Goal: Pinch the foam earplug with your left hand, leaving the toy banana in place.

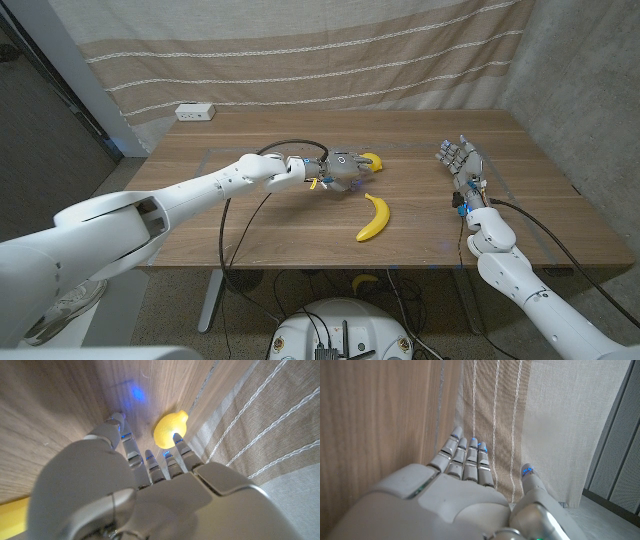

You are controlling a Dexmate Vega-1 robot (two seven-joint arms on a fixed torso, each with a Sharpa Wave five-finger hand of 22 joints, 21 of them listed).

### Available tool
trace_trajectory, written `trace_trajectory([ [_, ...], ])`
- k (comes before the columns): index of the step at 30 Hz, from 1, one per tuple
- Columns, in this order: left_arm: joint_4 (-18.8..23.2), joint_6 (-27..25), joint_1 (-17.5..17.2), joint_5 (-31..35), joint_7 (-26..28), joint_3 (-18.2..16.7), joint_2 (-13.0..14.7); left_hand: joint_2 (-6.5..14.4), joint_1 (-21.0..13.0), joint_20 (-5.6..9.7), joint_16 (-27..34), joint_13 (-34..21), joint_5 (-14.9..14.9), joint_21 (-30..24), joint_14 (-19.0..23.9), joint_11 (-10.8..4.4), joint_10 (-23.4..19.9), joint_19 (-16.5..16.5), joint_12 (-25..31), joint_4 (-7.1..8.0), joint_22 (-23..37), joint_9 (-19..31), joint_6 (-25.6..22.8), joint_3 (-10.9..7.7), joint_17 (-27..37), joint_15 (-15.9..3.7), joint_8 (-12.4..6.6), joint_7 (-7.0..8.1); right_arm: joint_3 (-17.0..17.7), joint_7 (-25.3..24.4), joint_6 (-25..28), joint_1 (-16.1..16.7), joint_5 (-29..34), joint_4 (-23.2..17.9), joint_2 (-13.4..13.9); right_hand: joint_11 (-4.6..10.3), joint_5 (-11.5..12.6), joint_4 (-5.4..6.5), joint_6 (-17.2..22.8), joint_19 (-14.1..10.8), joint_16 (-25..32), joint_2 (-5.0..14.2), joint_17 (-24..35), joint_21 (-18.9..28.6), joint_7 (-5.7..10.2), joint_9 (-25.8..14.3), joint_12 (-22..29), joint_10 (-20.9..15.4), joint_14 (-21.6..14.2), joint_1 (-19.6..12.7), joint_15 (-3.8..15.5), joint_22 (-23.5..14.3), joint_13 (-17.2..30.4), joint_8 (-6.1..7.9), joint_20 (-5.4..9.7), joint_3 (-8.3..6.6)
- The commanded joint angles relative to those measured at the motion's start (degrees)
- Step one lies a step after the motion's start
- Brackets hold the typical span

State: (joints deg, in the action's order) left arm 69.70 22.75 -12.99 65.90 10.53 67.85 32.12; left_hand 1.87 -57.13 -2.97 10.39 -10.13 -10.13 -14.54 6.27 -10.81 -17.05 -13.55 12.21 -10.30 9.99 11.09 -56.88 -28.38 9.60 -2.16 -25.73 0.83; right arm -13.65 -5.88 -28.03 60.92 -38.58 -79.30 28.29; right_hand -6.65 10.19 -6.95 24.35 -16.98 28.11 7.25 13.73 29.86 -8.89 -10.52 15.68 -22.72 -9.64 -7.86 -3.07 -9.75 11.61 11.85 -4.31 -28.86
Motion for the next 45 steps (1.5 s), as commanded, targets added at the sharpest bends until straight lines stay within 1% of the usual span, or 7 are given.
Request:
trace_trajectory([
  [1, -2.97, 0.05, -0.26, -2.30, -0.56, 0.79, -1.06, -0.40, -1.23, 0.30, 0.39, -0.12, -0.35, 0.41, 1.26, -0.30, -2.41, -0.71, 0.66, -0.19, 0.25, 0.45, -5.44, 0.59, 0.04, -0.47, -0.65, 2.16, 0.04, -0.24, 0.15, -0.13, 0.22, 0.00, 0.13, 0.23, 0.14, 0.01, 0.47, -0.43, -0.21, 0.35, 0.13, -0.08, 0.02, -0.26, -0.27, -0.40, -0.37, -0.01, -0.12, -0.09, 0.09, -0.13, 0.05, 0.20],
  [3, -2.94, -0.08, -0.40, -3.01, -0.82, 0.62, -1.05, -0.53, -1.51, 0.40, 0.30, -0.13, -0.32, 0.58, 1.29, 0.06, -2.85, -0.76, 0.59, -0.12, 0.26, 1.04, -5.43, 0.81, 0.05, -0.51, -0.83, 1.39, 0.01, -0.34, 0.22, -0.16, 0.35, -0.03, 0.19, 0.14, 0.14, 0.03, 0.49, -0.45, -0.22, 0.35, 0.15, -0.12, 0.02, -0.26, -0.26, -0.47, -0.40, 0.02, -0.14, -0.09, 0.09, -0.13, 0.06, 0.22],
  [9, -1.95, -1.04, -1.21, -5.46, -1.65, -0.59, -0.89, 0.22, -2.24, -0.18, 0.18, -0.20, -0.28, 1.09, 1.22, 1.10, -2.10, -0.30, -0.16, 0.22, 0.34, 2.64, -4.54, 0.99, 0.11, -0.19, -1.26, 1.72, -0.05, -0.22, 0.31, -0.29, 0.30, -0.02, 0.19, 0.09, 0.11, 0.09, 0.50, -0.53, -0.28, 0.34, 0.20, -0.23, -0.02, -0.26, -0.29, -0.59, -0.42, 0.11, -0.10, -0.10, 0.10, -0.15, 0.00, 0.29],
  [10, -1.72, -1.24, -1.35, -5.92, -1.78, -0.88, -0.85, 0.84, -2.29, -0.40, 0.13, -0.25, -0.29, 1.26, 1.08, 1.70, -1.81, -0.16, -0.41, 0.48, 0.39, 3.57, -3.71, 1.13, 0.17, 0.00, -1.52, 1.60, -0.09, -0.23, 0.34, -0.33, 0.39, 0.00, 0.23, 0.06, 0.10, 0.10, 0.51, -0.53, -0.29, 0.34, 0.20, -0.26, -0.03, -0.26, -0.33, -0.54, -0.44, 0.12, -0.12, -0.10, 0.10, -0.15, 0.01, 0.31],
  [23, 0.16, -2.52, -2.44, -9.25, -2.57, -3.47, -0.45, 2.97, -1.83, -0.89, 0.35, -0.46, -0.31, 1.51, 1.92, 4.25, -1.22, -0.14, -0.86, 1.05, 0.63, 7.48, -0.01, 1.77, 0.38, 0.13, -2.92, 0.30, -0.17, -0.10, 0.11, -0.36, 0.50, -0.11, 0.22, 0.17, 0.06, 0.19, 0.50, -0.62, -0.42, 0.33, 0.28, -0.51, -0.01, -0.27, -0.45, -0.59, -0.47, 0.26, -0.06, -0.10, 0.12, -0.19, 0.06, 0.44],
  [32, 0.81, -2.80, -2.67, -10.14, -2.46, -4.47, -0.48, 4.31, -1.48, -1.00, 0.48, -0.60, -0.35, 1.50, 2.43, 5.83, -0.95, -0.28, -0.96, 1.11, 0.77, 10.50, 2.57, 2.16, 0.50, 0.21, -4.38, 0.03, 0.00, -0.30, -0.13, 0.05, 0.57, -0.52, 0.31, 0.15, 0.04, 0.24, 0.55, -0.73, -0.56, 0.32, 0.31, -0.74, 0.01, -0.27, -0.59, -0.60, -0.52, 0.36, -0.07, -0.11, 0.14, -0.20, 0.02, 0.54],
  [45, 2.23, -4.72, -3.83, -12.50, -1.10, -6.87, -0.74, 6.09, -0.59, -0.99, 0.72, -0.78, -0.40, 1.38, 2.99, 7.18, -0.50, -0.46, -1.07, 1.40, 0.95, 14.68, 6.62, 2.74, 0.79, 0.28, -6.53, -0.84, 0.06, -0.20, 0.00, 0.08, 0.43, -0.57, 0.39, 0.05, 0.04, 0.27, 0.54, -0.80, -0.72, 0.32, 0.36, -1.07, -0.01, -0.27, -0.73, -0.69, -0.64, 0.43, -0.06, -0.11, 0.15, -0.24, 0.04, 0.65],
])
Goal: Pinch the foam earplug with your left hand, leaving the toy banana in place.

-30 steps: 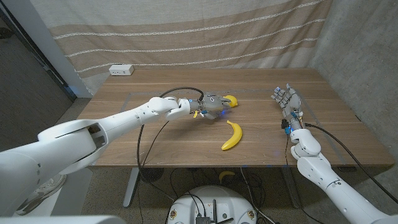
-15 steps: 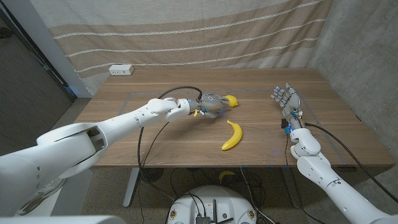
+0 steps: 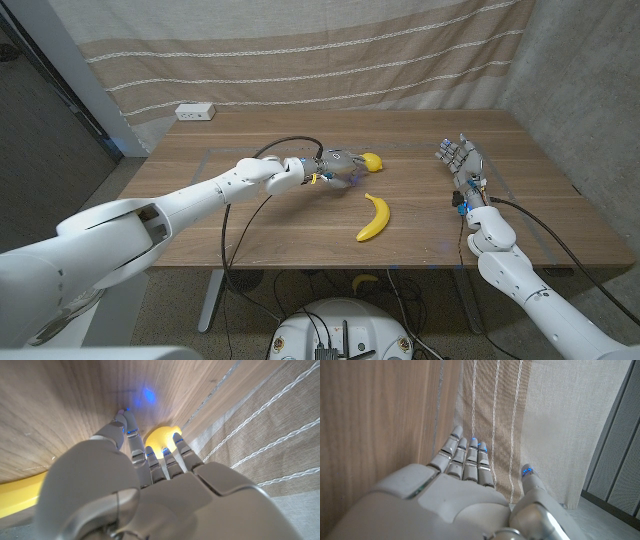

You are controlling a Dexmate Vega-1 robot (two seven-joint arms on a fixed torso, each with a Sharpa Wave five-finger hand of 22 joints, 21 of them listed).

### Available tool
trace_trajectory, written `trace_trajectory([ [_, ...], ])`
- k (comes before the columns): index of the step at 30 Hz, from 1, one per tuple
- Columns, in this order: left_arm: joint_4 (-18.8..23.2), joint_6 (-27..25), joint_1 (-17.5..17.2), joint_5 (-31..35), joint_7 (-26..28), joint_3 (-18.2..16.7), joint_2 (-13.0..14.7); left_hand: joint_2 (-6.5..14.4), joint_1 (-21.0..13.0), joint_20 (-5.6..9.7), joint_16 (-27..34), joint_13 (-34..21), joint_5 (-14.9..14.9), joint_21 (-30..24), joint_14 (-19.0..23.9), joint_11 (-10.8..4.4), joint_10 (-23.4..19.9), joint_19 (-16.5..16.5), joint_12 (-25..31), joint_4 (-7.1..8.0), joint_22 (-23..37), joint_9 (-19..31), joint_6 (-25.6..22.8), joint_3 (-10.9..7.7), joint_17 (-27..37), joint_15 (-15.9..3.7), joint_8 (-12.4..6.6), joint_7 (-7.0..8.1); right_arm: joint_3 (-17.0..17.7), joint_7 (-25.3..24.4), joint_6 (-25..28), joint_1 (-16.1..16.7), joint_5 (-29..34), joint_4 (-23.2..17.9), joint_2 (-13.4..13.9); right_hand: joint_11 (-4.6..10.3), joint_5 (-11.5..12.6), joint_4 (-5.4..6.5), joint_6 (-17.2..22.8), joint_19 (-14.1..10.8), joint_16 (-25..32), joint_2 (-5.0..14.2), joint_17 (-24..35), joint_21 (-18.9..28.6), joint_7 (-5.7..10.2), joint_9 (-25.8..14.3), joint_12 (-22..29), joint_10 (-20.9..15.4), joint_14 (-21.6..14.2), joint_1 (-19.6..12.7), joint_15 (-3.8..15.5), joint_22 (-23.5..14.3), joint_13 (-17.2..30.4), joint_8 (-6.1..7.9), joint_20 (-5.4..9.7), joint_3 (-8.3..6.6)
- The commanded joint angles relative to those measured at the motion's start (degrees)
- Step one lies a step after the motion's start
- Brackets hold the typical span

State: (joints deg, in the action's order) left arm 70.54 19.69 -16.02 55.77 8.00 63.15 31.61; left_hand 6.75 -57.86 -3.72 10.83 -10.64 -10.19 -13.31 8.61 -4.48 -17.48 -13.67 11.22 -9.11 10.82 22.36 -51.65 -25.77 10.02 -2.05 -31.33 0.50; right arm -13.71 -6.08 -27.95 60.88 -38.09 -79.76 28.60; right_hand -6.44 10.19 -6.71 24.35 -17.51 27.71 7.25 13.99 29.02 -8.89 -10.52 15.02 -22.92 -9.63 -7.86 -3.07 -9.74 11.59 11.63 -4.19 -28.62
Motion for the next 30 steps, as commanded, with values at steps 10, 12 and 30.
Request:
trace_trajectory([
  [10, 2.07, -2.90, -1.78, -3.20, 4.62, -3.60, -0.37, 1.98, 0.91, -0.20, 0.62, -0.32, -0.38, -0.04, 1.44, 1.18, -0.01, -0.72, -0.08, 0.48, 0.21, 5.53, 3.04, 0.49, 0.56, -0.04, -2.27, -0.56, 0.18, -0.08, -0.17, 0.33, 0.01, -0.26, 0.12, -0.14, 0.05, 0.03, 0.56, -0.41, -0.45, 0.33, 0.13, -0.46, 0.00, -0.27, -0.21, -0.48, -0.71, 0.45, -0.07, -0.13, 0.18, -0.03, -0.03, 0.48],
  [12, 2.11, -2.88, -1.89, -3.94, 4.51, -3.93, -0.45, 2.02, 0.94, -0.12, 0.60, -0.34, -0.41, -0.07, 1.47, 1.22, -0.13, -0.76, -0.02, 0.38, 0.23, 6.00, 3.34, 0.52, 0.56, -0.10, -2.60, -0.65, 0.21, -0.09, -0.20, 0.39, -0.04, -0.29, 0.10, -0.14, 0.05, 0.02, 0.58, -0.45, -0.49, 0.34, 0.14, -0.50, 0.00, -0.27, -0.27, -0.43, -0.71, 0.45, -0.17, -0.13, 0.18, -0.03, -0.06, 0.49],
  [30, 3.85, -2.43, -3.67, -12.12, 1.38, -7.89, -0.28, 1.35, 1.17, 0.18, 0.29, -0.38, -0.82, -0.42, 2.28, 0.92, -1.17, -1.52, 0.26, -0.41, 0.31, 9.56, 3.64, -0.30, 0.45, -0.54, -5.87, -0.95, 0.10, 0.02, -0.22, 0.33, 0.17, -0.38, 0.17, -0.17, 0.06, 0.00, 0.53, -0.64, -0.72, 0.36, 0.23, -0.94, 0.06, -0.27, -0.43, -0.61, -0.79, 0.45, -0.09, -0.13, 0.20, -0.09, -0.09, 0.58],
])
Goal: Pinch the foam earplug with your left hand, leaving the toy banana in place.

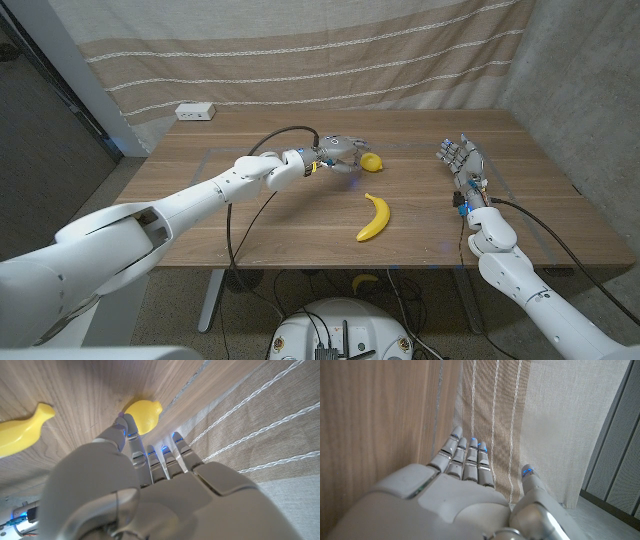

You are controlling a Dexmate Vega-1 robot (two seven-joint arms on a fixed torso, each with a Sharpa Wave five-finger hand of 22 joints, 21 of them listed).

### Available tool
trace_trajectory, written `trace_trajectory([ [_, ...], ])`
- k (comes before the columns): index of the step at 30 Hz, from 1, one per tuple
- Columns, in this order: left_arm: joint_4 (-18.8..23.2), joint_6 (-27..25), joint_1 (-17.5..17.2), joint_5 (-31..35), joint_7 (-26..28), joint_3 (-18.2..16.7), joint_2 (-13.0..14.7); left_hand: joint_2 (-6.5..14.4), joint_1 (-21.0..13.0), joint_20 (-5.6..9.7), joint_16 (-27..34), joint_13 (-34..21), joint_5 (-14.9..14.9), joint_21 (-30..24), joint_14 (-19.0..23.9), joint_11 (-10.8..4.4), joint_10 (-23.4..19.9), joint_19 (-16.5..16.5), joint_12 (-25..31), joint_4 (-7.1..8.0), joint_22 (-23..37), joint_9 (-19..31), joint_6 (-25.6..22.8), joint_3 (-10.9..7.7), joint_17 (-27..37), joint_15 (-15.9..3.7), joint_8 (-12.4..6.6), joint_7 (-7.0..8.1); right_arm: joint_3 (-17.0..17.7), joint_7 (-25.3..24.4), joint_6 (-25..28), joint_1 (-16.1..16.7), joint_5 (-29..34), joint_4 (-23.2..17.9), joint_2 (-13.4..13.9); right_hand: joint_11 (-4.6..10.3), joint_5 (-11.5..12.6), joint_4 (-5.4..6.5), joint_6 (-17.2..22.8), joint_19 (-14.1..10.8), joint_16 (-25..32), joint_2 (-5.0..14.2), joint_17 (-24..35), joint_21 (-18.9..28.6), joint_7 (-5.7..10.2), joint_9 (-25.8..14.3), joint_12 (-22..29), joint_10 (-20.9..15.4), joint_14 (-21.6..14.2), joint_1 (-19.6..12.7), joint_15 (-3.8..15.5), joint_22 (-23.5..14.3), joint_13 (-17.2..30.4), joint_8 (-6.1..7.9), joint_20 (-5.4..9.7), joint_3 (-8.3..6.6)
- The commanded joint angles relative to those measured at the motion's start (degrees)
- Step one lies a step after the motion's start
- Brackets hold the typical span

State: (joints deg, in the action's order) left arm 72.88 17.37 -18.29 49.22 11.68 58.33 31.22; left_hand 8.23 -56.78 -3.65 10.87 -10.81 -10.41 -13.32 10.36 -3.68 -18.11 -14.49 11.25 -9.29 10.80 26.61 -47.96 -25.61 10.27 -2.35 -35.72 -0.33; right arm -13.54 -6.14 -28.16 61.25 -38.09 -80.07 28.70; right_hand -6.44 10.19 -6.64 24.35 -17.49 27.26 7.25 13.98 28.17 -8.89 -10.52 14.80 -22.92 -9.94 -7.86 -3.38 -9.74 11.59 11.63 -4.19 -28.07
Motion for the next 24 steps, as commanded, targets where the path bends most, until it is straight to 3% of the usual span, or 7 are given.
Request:
trace_trajectory([
  [1, 1.60, -0.07, -1.44, -6.05, -2.67, -3.29, 0.12, -0.14, 0.13, 0.10, 0.25, -0.21, -0.61, -0.42, 0.56, 0.10, -0.59, -0.70, 0.25, -0.24, 0.33, 5.47, -0.04, -0.50, 0.19, -0.20, -1.63, -0.11, -0.07, 0.11, -0.03, -0.05, 0.14, -0.05, 0.06, -0.22, 0.06, -0.07, 0.52, -0.67, -0.29, 0.36, 0.26, -0.12, 0.05, -0.27, -0.23, -0.61, -0.47, 0.45, 0.31, -0.14, 0.21, -0.09, -0.08, 0.03],
  [24, 3.50, 0.19, -4.35, -22.45, -12.28, -9.85, 0.42, -0.51, 0.38, 0.27, -0.04, -0.22, -0.99, -0.55, 0.73, -0.21, -0.90, -0.96, 0.13, -0.58, 0.37, 9.12, 0.72, -1.64, 0.21, -0.48, -4.87, -0.25, -0.32, -0.26, 0.95, -0.62, 0.52, -0.40, 0.30, -0.16, 0.07, -0.10, 0.55, -0.78, -0.59, 0.39, 0.36, -0.73, 0.00, -0.26, -0.44, -0.77, -0.59, 0.42, 0.18, -0.15, 0.24, -0.11, -0.06, 0.13],
])
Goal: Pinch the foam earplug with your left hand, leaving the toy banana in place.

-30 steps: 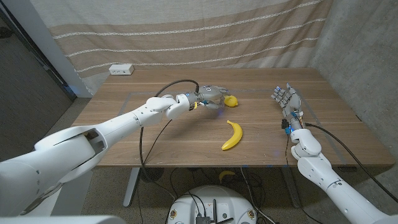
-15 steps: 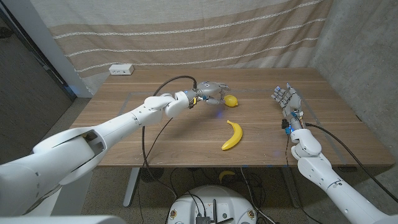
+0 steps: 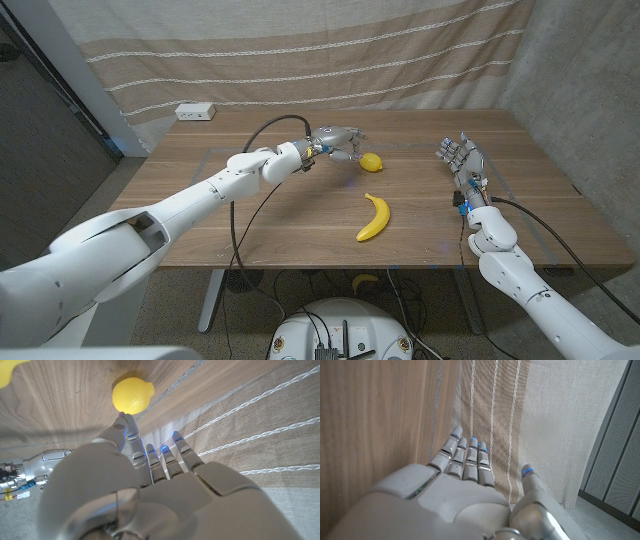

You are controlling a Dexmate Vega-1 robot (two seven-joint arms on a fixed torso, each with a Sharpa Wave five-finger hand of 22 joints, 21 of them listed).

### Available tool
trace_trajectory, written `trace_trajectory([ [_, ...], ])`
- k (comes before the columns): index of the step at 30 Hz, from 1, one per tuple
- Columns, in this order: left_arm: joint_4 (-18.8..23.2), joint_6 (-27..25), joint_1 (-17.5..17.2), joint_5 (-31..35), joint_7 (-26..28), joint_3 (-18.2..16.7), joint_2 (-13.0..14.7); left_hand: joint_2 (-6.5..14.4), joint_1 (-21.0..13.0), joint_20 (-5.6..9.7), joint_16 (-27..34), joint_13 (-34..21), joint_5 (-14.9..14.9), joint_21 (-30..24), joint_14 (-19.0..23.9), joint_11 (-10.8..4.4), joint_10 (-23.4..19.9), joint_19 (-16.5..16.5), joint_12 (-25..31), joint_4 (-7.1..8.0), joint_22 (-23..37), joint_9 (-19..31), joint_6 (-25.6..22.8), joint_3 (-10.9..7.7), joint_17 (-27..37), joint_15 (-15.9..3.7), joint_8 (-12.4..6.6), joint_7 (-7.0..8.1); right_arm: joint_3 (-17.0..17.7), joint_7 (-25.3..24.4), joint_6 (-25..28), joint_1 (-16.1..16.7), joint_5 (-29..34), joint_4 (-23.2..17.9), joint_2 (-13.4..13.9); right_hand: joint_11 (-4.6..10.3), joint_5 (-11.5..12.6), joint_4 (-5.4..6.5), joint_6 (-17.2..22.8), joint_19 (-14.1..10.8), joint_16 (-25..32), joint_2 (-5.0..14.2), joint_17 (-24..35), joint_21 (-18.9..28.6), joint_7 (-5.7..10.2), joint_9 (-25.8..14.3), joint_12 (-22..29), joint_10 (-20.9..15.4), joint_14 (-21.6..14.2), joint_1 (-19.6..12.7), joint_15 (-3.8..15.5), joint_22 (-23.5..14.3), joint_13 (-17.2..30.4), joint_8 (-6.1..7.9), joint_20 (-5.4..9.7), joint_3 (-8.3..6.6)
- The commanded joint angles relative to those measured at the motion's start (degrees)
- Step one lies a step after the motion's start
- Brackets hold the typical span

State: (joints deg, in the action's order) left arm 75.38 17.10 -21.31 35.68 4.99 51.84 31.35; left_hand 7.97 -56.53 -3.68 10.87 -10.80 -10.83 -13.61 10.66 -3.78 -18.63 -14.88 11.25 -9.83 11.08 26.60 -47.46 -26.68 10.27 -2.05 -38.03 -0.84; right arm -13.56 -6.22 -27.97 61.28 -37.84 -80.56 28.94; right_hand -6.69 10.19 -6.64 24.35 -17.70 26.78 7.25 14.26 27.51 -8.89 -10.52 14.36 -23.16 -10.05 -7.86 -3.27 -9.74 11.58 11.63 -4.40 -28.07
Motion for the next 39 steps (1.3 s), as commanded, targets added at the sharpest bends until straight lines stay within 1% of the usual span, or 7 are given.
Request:
trace_trajectory([
  [1, 1.14, 0.45, -1.45, -9.54, -5.97, -3.62, 0.35, -0.27, 0.12, 0.31, -0.06, -0.23, -0.58, -0.25, 0.40, -0.11, -0.24, -0.56, 0.06, -0.05, 0.10, 9.29, 0.19, -0.63, 0.21, -0.75, -2.73, 0.19, -0.32, -0.15, 0.80, -0.72, 0.26, 0.13, 0.05, 0.13, 0.07, -0.11, 0.55, -0.60, -0.14, 0.39, 0.09, -0.09, 0.01, -0.26, -0.02, -0.50, -0.47, 0.42, 0.09, -0.15, 0.24, -0.11, 0.14, 0.14],
  [9, 1.88, 0.65, -2.37, -15.04, -9.44, -5.65, 1.00, -0.44, 0.09, 0.30, -0.11, -0.24, -0.69, -0.24, 0.42, -0.05, -0.27, -0.53, 0.04, -0.15, 0.10, 10.14, 0.30, -0.95, 0.21, -0.85, -3.52, 0.23, -0.56, -0.66, 0.96, -1.19, 0.83, 0.09, -0.07, 0.09, 0.08, -0.13, 0.55, -0.70, -0.24, 0.42, 0.13, -0.27, -0.01, -0.26, -0.09, -0.57, -0.48, 0.39, 0.09, -0.16, 0.25, -0.12, 0.16, 0.15],
  [16, 1.15, 1.25, -2.62, -20.08, -12.55, -7.03, 1.00, -0.66, 0.06, 0.27, -0.16, -0.24, -0.79, -0.18, 0.39, 0.03, -0.19, -0.36, -0.01, -0.23, 0.10, 11.04, 0.50, -1.29, 0.20, -0.79, -4.34, 0.37, -0.75, -1.35, 1.51, -1.61, 1.10, 0.19, -0.28, 0.15, 0.08, -0.14, 0.55, -0.81, -0.31, 0.43, 0.17, -0.42, 0.00, -0.26, -0.16, -0.57, -0.57, 0.37, 0.17, -0.16, 0.25, -0.13, 0.23, 0.18],
  [22, -0.34, 2.12, -2.31, -26.24, -17.10, -8.10, 0.61, -0.91, 0.03, 0.45, -0.24, -0.23, -0.91, -0.11, 0.21, 0.15, -0.13, -0.18, -0.05, -0.29, 0.10, 11.82, 0.43, -1.61, 0.20, -0.86, -5.14, 0.35, -0.90, -1.86, 1.73, -1.74, 1.45, 0.13, -0.36, 0.21, 0.09, -0.15, 0.56, -0.89, -0.38, 0.44, 0.21, -0.56, 0.01, -0.26, -0.22, -0.60, -0.60, 0.35, 0.26, -0.16, 0.26, -0.13, 0.20, 0.20],
  [26, -1.19, 2.67, -2.17, -29.18, -19.05, -8.69, 0.46, -1.01, -0.01, 0.43, -0.25, -0.23, -1.00, -0.03, 0.18, 0.17, -0.05, 0.02, -0.08, -0.31, 0.10, 12.13, 0.36, -1.79, 0.21, -0.82, -5.51, 0.29, -0.94, -2.37, 1.85, -1.70, 1.82, -0.24, -0.32, 0.18, 0.09, -0.16, 0.59, -0.95, -0.45, 0.45, 0.22, -0.65, -0.01, -0.26, -0.27, -0.57, -0.61, 0.34, 0.13, -0.17, 0.26, -0.13, 0.22, 0.21],
  [30, -2.41, 3.04, -1.84, -32.93, -21.92, -9.25, 0.11, -1.12, -0.03, 0.49, -0.24, -0.23, -1.09, -0.02, 0.19, -0.05, -0.13, 0.06, -0.05, -0.32, 0.10, 11.97, 0.11, -1.95, 0.21, -1.02, -5.64, 0.30, -1.00, -2.73, 1.90, -1.63, 2.12, -0.59, -0.30, 0.11, 0.09, -0.17, 0.57, -0.95, -0.50, 0.46, 0.24, -0.76, 0.03, -0.26, -0.30, -0.61, -0.62, 0.33, 0.10, -0.17, 0.27, -0.14, 0.16, 0.22],
  [39, -3.99, 3.82, -1.44, -39.26, -27.01, -10.19, -0.20, -1.36, -0.18, 0.43, -0.22, -0.22, -1.35, 0.05, 0.21, 0.10, -0.16, 0.26, -0.04, -0.39, 0.10, 11.61, -0.50, -2.33, 0.22, -1.28, -5.92, 0.15, -0.97, -3.68, 1.85, -1.09, 2.84, -1.66, -0.20, 0.13, 0.09, -0.18, 0.60, -1.07, -0.63, 0.48, 0.31, -1.02, 0.06, -0.26, -0.37, -0.71, -0.70, 0.30, 0.14, -0.18, 0.28, -0.14, 0.14, 0.26],
])
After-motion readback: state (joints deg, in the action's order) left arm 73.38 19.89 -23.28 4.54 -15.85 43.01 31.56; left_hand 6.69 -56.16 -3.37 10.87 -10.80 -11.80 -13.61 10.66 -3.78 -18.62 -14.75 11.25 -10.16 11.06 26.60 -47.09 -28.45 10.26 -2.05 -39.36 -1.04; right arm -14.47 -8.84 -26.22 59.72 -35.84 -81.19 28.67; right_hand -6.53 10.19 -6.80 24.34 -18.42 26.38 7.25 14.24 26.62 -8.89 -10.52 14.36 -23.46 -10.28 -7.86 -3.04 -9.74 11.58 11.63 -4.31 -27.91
